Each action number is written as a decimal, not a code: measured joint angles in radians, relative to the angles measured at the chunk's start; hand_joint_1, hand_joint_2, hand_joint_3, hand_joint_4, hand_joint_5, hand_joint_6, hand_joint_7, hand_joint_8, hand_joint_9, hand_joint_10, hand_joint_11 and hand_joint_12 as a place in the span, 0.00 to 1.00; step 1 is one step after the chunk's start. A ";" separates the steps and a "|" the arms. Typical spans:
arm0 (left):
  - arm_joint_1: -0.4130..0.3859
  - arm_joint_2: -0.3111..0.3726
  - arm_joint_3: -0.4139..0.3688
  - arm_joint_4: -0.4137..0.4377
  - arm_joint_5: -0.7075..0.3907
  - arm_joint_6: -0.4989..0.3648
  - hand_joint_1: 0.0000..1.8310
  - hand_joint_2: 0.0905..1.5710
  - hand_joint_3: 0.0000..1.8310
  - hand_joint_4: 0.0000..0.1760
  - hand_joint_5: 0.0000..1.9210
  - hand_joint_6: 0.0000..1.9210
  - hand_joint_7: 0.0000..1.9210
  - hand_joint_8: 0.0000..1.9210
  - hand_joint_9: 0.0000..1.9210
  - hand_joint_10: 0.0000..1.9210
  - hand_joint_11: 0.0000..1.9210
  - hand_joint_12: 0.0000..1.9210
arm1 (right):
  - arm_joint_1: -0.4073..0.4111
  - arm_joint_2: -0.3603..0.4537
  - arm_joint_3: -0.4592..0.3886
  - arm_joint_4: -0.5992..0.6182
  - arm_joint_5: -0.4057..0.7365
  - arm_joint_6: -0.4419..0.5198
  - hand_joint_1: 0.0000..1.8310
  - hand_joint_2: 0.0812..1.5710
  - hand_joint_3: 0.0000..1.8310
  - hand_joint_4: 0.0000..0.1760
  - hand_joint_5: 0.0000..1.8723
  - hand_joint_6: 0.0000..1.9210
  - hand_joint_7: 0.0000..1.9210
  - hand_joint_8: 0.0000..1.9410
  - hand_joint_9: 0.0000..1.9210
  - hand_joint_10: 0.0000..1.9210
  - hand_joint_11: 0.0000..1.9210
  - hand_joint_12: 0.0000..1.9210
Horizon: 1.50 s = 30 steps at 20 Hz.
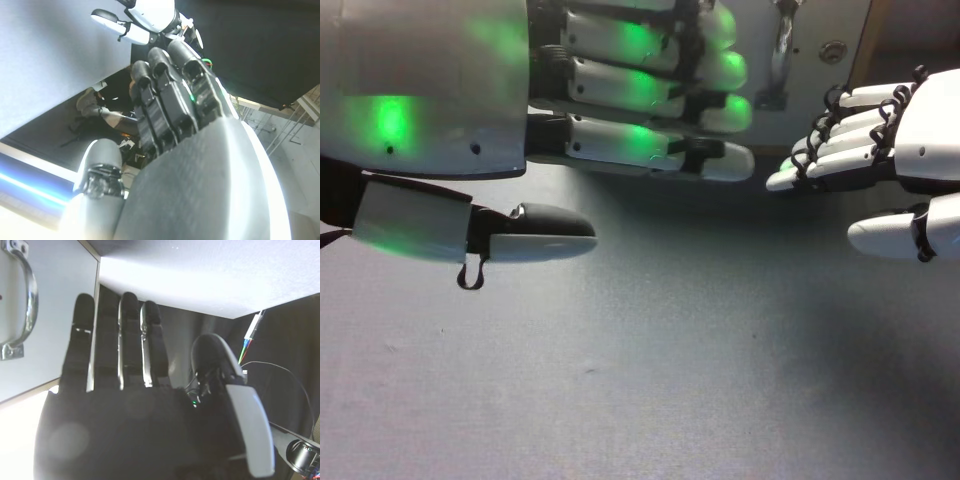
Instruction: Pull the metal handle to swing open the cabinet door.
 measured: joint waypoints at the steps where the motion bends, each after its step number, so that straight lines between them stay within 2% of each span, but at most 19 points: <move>1: 0.000 0.000 0.000 0.000 0.000 0.000 0.00 0.99 0.01 0.00 0.14 0.00 0.15 0.00 0.14 0.00 0.00 0.33 | 0.000 0.000 0.000 0.000 0.000 0.000 0.00 0.98 0.01 0.00 0.16 0.01 0.16 0.00 0.15 0.00 0.00 0.42; 12: 0.000 0.000 0.000 0.002 0.001 0.000 0.00 0.99 0.00 0.00 0.14 0.00 0.15 0.00 0.14 0.00 0.00 0.33 | 0.000 0.000 -0.002 0.002 0.000 -0.003 0.00 0.98 0.00 0.00 0.16 0.00 0.16 0.00 0.15 0.00 0.00 0.41; 15: 0.000 0.000 0.000 0.002 0.001 0.000 0.00 0.99 0.00 0.00 0.14 0.00 0.15 0.00 0.14 0.00 0.00 0.34 | 0.000 -0.002 0.003 0.034 -0.003 -0.005 0.00 0.98 0.00 0.00 0.16 0.00 0.16 0.00 0.15 0.00 0.00 0.41; 19: 0.000 0.000 0.000 0.002 0.002 0.000 0.00 1.00 0.00 0.00 0.14 0.00 0.15 0.00 0.14 0.00 0.00 0.33 | 0.000 -0.017 0.009 0.050 -0.041 -0.005 0.00 0.98 0.00 0.00 0.16 0.00 0.16 0.00 0.15 0.00 0.00 0.42; 22: 0.000 0.000 0.000 0.001 0.000 0.000 0.00 0.99 0.00 0.00 0.14 0.00 0.15 0.00 0.14 0.00 0.00 0.32 | 0.000 -0.032 0.026 0.158 -0.102 -0.005 0.00 0.99 0.00 0.00 0.16 0.00 0.16 0.00 0.15 0.00 0.00 0.41; 25: 0.000 0.000 0.000 0.002 0.001 0.000 0.00 0.99 0.00 0.00 0.15 0.00 0.15 0.00 0.14 0.00 0.00 0.32 | 0.000 -0.039 0.036 0.197 -0.186 -0.006 0.00 0.99 0.00 0.00 0.16 0.00 0.16 0.00 0.15 0.00 0.00 0.41; 30: 0.000 0.000 0.000 0.002 0.002 0.000 0.00 0.99 0.00 0.00 0.14 0.00 0.15 0.00 0.13 0.00 0.00 0.31 | 0.009 -0.040 0.045 0.278 -0.235 -0.007 0.00 0.98 0.00 0.00 0.16 0.00 0.16 0.00 0.15 0.00 0.00 0.41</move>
